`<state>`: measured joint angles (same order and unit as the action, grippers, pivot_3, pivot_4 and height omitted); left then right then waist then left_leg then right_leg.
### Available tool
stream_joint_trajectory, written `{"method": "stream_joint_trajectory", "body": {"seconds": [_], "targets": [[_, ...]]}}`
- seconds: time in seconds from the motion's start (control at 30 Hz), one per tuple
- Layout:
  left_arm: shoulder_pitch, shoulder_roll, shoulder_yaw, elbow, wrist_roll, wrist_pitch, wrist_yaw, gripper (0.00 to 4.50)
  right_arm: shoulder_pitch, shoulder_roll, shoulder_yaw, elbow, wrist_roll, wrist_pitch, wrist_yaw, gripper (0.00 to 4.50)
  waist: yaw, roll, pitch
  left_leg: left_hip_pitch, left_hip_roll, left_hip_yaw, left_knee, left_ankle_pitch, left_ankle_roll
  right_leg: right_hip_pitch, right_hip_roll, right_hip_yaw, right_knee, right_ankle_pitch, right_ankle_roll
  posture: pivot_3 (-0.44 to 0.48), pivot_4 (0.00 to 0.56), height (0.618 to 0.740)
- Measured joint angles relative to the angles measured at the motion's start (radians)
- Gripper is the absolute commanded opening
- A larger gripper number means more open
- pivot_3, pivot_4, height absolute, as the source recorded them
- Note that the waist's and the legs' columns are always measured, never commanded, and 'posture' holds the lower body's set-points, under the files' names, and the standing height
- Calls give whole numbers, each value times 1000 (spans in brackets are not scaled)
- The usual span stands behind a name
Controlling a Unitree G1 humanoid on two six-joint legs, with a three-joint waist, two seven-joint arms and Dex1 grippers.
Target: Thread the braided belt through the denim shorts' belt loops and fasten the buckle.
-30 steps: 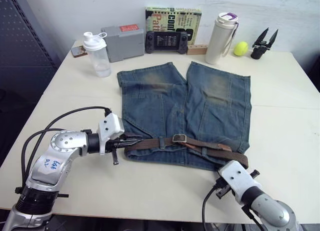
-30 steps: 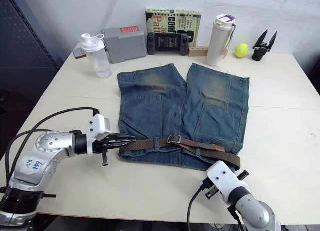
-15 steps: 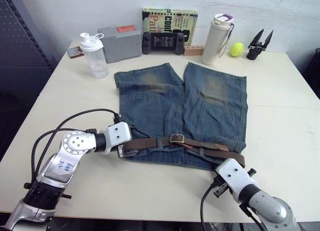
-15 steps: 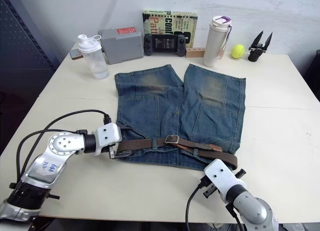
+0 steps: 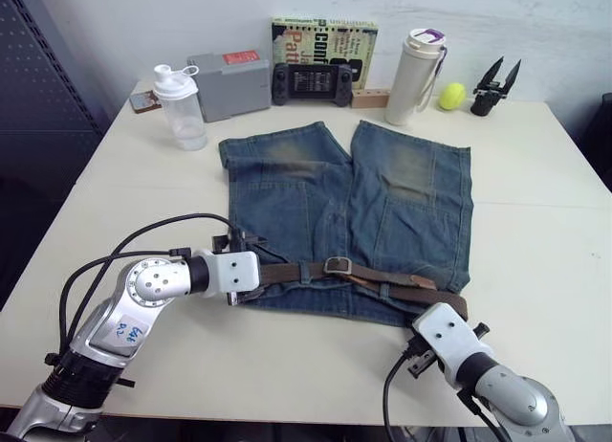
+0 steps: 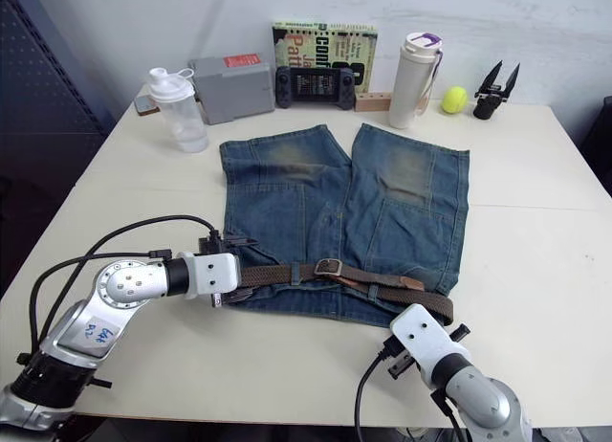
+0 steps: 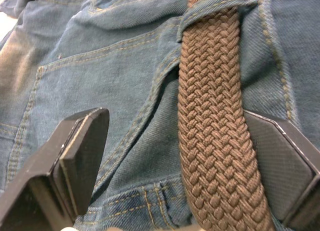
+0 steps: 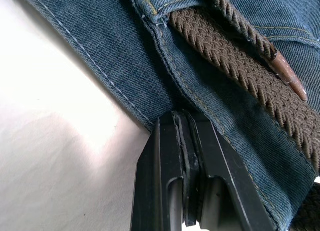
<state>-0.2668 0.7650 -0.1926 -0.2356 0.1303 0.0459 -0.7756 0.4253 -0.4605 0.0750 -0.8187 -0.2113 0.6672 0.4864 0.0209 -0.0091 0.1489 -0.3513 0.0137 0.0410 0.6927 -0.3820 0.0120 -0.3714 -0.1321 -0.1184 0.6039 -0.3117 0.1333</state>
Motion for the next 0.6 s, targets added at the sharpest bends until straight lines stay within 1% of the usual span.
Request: {"method": "stream_joint_trajectory", "body": {"seconds": [0.17,0.37,0.43,0.5,0.53,0.6], "targets": [[25,1,7,-55,8,46,-9,4478,-6,0,1,0,6,9,0,0,-1,0,0,0,0,0,0,0,0,0,0,0,0,0,0,0,150,731],[29,-19,1,-78,90,62,49,4478,-8,0,5,0,6,12,-4,0,-1,-1,-1,0,0,0,0,0,0,0,0,0,0,0,0,0,150,731],[41,-30,-6,-97,140,53,83,3937,-9,0,8,0,6,14,-7,0,-1,-1,-1,0,1,0,0,0,0,0,0,1,0,0,0,0,150,731],[57,-41,-12,-113,160,53,93,3489,-10,0,9,-2,6,18,-10,0,-2,-1,-1,0,1,0,0,0,0,0,0,1,0,0,0,0,150,731],[69,-45,-16,-119,164,54,96,2987,-11,0,11,-3,6,20,-11,0,-2,-1,-1,0,1,0,0,0,0,0,0,1,0,0,0,0,150,731],[116,-44,-19,-169,175,55,94,2208,-15,1,15,-7,7,31,-13,0,-5,-1,-1,0,3,0,0,0,0,0,0,1,1,0,-1,0,150,731]]}}
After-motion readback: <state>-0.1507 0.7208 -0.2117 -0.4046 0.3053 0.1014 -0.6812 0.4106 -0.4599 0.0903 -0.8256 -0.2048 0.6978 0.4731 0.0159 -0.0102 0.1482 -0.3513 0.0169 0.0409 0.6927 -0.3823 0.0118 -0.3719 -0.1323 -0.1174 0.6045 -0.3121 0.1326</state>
